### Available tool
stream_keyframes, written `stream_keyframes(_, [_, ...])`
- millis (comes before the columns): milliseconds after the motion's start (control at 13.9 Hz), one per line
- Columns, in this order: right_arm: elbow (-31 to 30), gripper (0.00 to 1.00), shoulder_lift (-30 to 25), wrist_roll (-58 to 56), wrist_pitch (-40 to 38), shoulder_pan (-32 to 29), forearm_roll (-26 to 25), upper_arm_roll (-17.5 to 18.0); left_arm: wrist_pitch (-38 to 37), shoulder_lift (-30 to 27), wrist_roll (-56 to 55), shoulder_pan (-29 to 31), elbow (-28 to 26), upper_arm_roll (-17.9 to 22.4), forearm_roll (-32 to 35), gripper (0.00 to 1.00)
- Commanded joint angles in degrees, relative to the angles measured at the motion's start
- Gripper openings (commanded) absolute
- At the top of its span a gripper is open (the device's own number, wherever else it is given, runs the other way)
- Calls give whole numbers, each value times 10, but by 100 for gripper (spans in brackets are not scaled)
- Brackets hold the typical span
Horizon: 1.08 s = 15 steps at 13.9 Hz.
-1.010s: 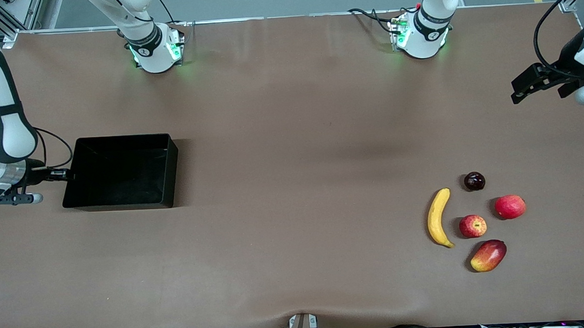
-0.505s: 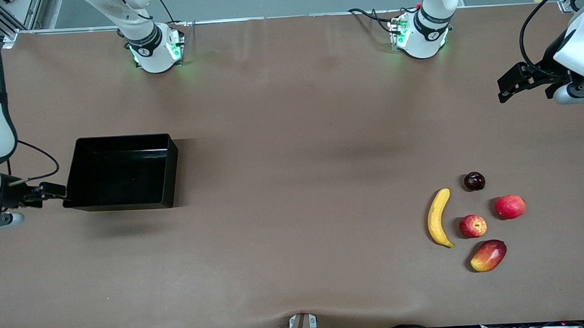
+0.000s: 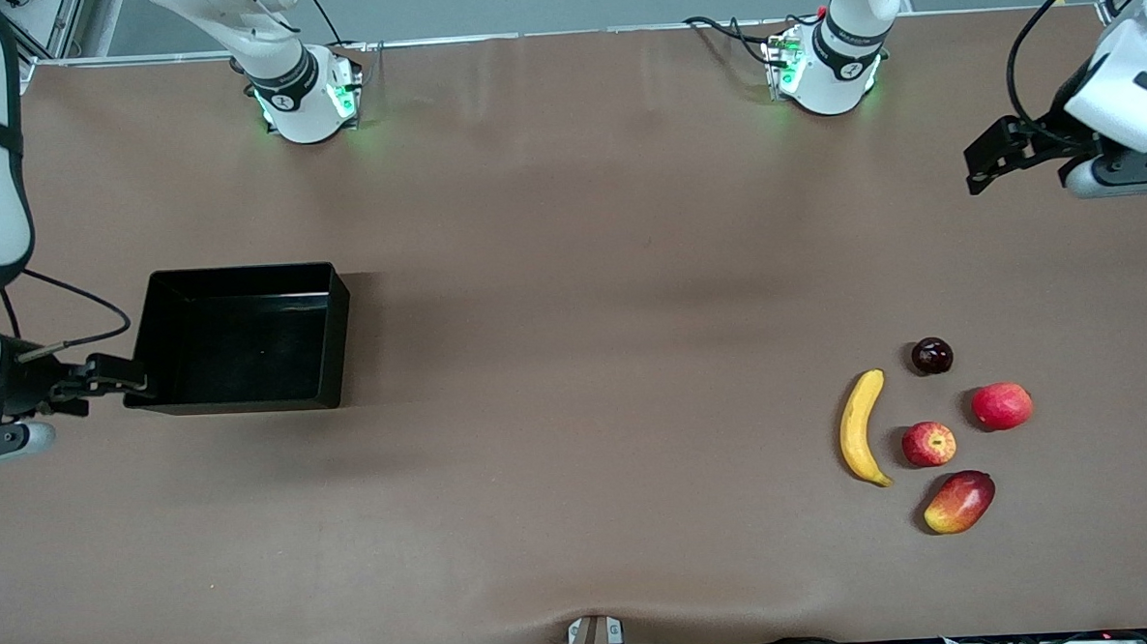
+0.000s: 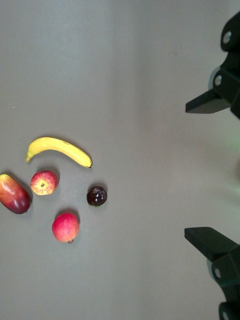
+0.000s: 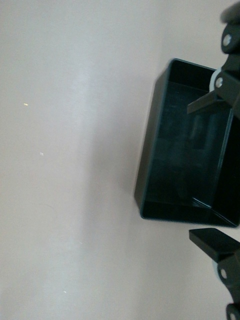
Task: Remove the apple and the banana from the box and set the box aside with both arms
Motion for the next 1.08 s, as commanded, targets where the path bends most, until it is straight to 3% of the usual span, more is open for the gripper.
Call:
stream_keyframes(0, [13, 100, -56, 57, -60, 24, -27, -2, 15, -24, -2, 2, -27, -5, 0, 100])
stream_keyframes(144, [4, 100, -105, 65, -112, 43, -42, -3, 15, -35, -2, 1, -33, -5, 0, 100])
stream_keyframes(505, [-76, 100, -234, 59, -145, 41, -50, -5, 21, -61, -4, 2, -56, -10, 0, 100])
stream_keyframes(721, [-113, 100, -249, 60, -128, 25, -49, -8, 14, -60, -6, 1, -50, -20, -1, 100])
stream_keyframes(1010, [-113, 100, -250, 68, -139, 29, -47, -5, 11, -57, 1, 4, -41, -19, -2, 100])
